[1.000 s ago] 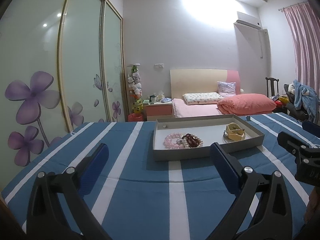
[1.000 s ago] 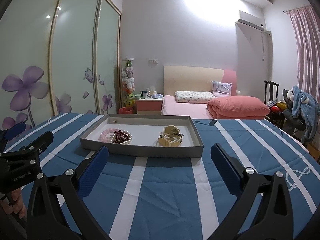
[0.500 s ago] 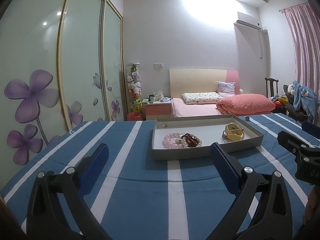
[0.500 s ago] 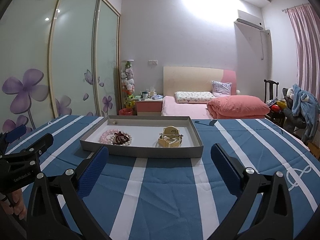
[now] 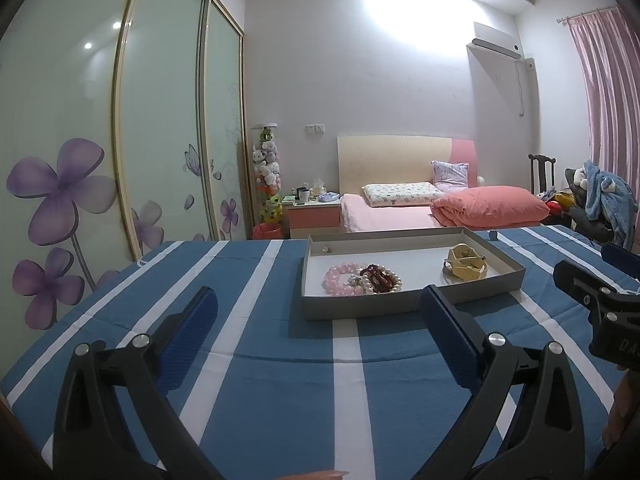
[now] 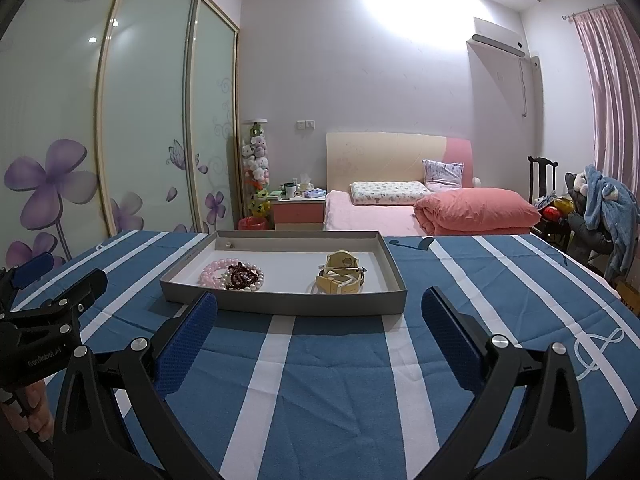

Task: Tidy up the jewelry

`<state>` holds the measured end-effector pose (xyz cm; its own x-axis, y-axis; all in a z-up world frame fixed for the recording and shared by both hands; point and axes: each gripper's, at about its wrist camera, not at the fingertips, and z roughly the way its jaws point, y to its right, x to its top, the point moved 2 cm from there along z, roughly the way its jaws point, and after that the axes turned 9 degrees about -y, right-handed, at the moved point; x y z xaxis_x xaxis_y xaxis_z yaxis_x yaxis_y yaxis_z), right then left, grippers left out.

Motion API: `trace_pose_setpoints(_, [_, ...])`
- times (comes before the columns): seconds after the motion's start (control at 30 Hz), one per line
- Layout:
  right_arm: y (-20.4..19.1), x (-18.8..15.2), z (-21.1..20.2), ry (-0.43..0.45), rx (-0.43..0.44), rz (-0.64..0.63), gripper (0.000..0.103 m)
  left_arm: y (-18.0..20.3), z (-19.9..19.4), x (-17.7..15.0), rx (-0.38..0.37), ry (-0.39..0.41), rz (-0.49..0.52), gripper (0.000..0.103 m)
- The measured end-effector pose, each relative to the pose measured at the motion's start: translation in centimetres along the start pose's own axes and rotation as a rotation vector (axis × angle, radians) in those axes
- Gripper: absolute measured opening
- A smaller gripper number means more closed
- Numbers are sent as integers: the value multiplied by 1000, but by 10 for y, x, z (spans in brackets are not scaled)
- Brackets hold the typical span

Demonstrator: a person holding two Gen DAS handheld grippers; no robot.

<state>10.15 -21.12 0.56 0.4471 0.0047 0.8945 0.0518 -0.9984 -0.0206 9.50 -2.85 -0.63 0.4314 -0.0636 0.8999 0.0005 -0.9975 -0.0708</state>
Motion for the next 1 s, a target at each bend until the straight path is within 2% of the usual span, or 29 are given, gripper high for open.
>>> trace_pose_setpoints(1.0, [-1, -1, 1, -3, 1, 4, 101, 2, 3, -4, -3, -10, 1, 99])
